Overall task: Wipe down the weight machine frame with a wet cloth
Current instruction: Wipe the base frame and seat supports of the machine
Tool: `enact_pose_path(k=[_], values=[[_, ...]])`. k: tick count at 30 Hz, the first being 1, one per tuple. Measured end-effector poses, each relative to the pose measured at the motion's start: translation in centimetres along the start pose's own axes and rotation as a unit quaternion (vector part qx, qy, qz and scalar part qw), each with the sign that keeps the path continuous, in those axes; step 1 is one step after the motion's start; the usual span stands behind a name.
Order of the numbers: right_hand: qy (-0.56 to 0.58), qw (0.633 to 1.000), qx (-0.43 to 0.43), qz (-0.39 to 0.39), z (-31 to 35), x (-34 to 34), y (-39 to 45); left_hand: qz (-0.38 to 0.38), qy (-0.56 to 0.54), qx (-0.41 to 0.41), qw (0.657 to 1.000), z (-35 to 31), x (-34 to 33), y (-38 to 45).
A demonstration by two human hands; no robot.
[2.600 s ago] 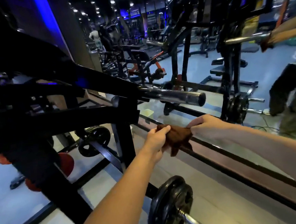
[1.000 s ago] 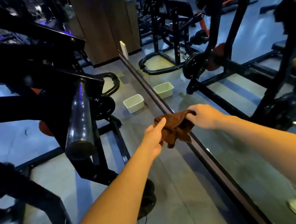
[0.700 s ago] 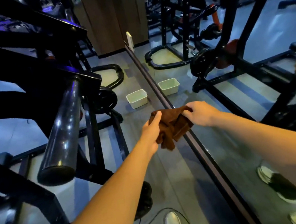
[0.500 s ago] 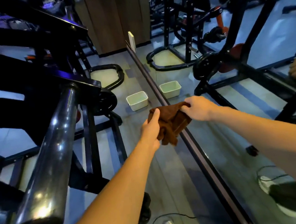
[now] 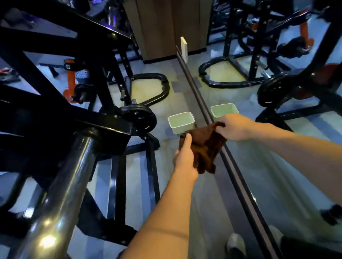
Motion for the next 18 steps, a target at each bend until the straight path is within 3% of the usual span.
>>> enact_pose_path(k=[9, 14, 18], values=[[-0.003, 0.999, 0.035, 0.011, -1.1, 5.1, 12.8, 0.017, 0.132, -0.091, 0.987, -6.7, -7.3, 9.5], [0.103, 0.993, 0.039, 0.05, -0.7, 5.4, 18.1, 0.04, 0.162, -0.106, 0.98, -9.2, -10.9, 13.2], [0.145, 0.984, 0.08, 0.065, 0.3, 6.2, 21.5, 0.005, 0.165, -0.105, 0.981, -10.6, -11.7, 16.8]])
Point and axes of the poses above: each hand's wrist, its own y-axis towards the middle knuckle, its own x-axis out of the back of the hand, z = x × y, the point moved 4 cm from there along y, towards the middle knuckle, and after that the axes turned 14 degrees about -x, right-handed, at the moved point
